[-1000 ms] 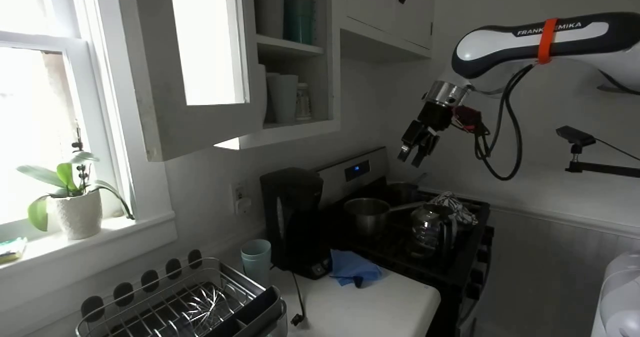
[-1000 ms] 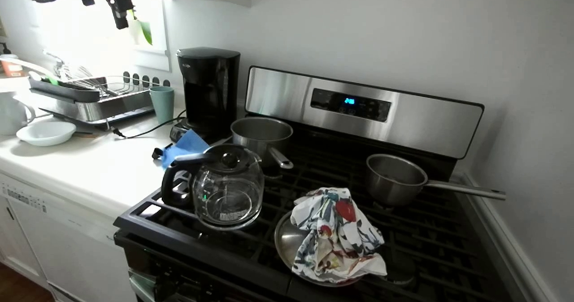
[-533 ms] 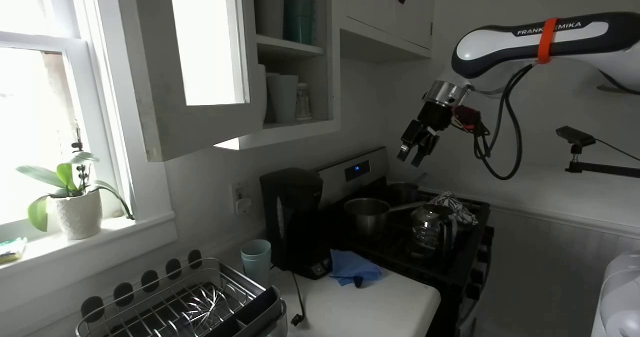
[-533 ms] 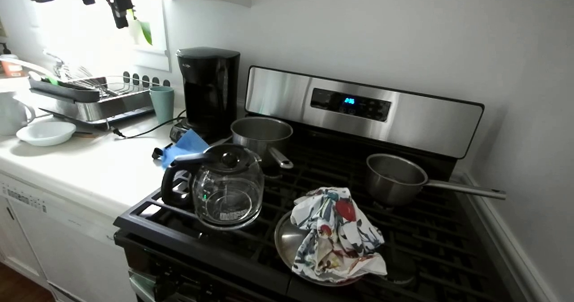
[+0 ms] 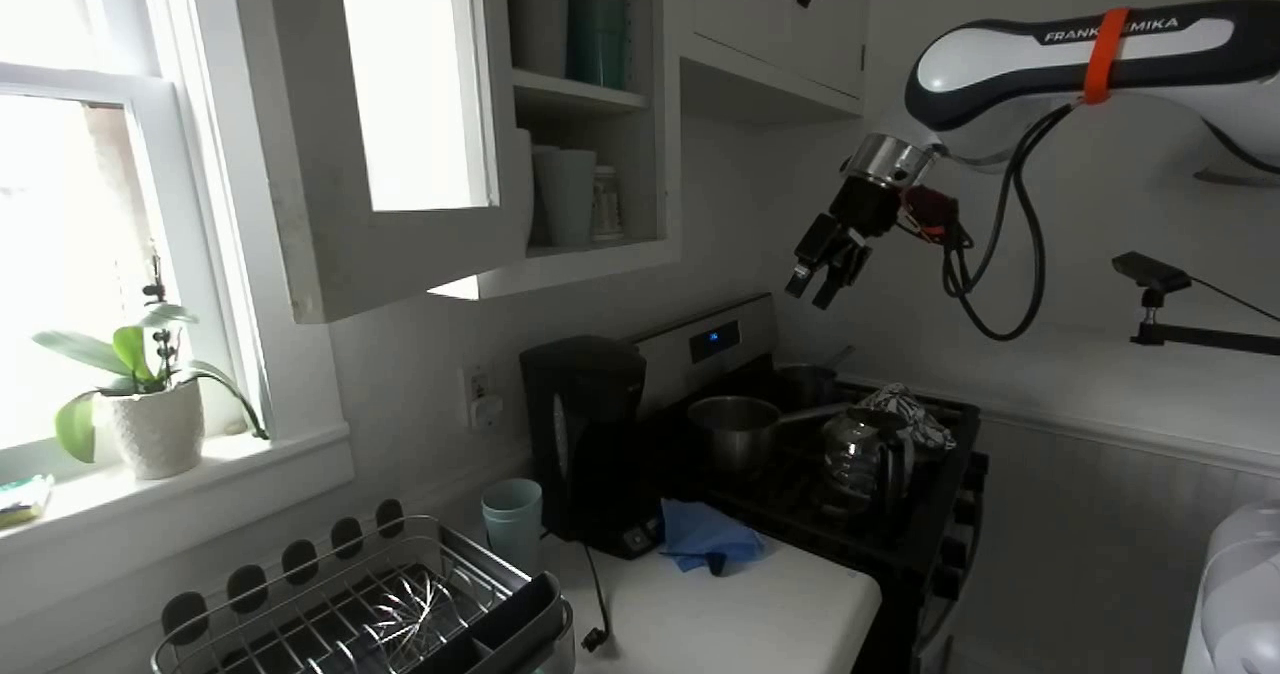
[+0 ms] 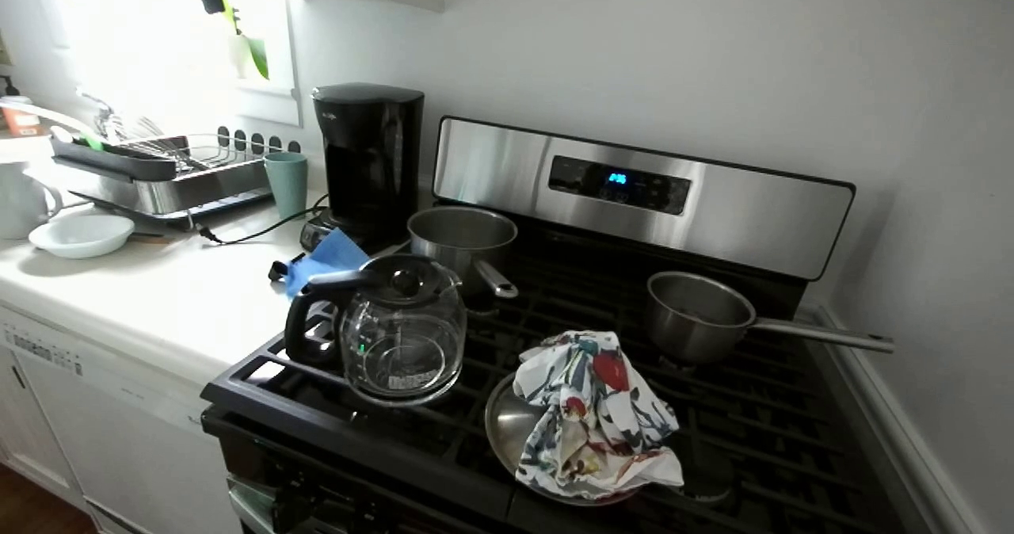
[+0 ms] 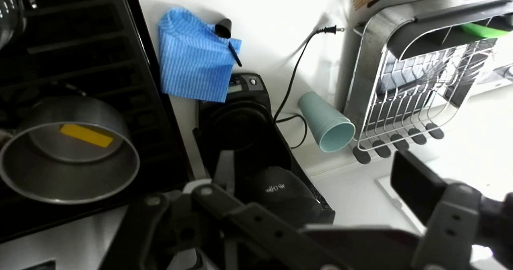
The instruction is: Remove the light blue cup from the bottom wall cabinet shelf and place it on the countertop near the front left stove plate
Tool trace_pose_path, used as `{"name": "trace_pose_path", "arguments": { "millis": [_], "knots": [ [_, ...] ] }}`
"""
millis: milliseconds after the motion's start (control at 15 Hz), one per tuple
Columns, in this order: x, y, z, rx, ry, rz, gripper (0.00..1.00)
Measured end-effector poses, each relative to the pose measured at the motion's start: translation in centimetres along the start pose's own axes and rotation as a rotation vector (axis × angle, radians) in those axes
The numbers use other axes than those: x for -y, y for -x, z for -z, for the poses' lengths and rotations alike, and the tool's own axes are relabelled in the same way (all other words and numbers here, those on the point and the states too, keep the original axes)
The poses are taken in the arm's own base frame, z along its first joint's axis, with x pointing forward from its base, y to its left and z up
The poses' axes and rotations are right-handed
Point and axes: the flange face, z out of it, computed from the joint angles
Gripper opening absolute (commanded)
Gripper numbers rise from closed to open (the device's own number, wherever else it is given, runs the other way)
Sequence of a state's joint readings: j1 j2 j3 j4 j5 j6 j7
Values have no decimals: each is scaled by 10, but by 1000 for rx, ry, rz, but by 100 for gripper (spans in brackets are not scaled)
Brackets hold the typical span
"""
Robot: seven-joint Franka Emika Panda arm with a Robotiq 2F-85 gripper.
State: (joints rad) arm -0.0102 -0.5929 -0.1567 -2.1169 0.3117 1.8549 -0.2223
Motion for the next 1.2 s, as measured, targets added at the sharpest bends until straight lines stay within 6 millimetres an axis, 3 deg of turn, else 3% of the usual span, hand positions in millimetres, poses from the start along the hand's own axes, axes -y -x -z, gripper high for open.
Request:
{"name": "trace_pose_path", "arguments": {
  "millis": [400,1000,1200],
  "knots": [
    [43,-35,41,-100,16,19,100],
    [113,-106,57,-294,6,26,100],
    [113,-109,55,-291,6,27,100]
  ]
}}
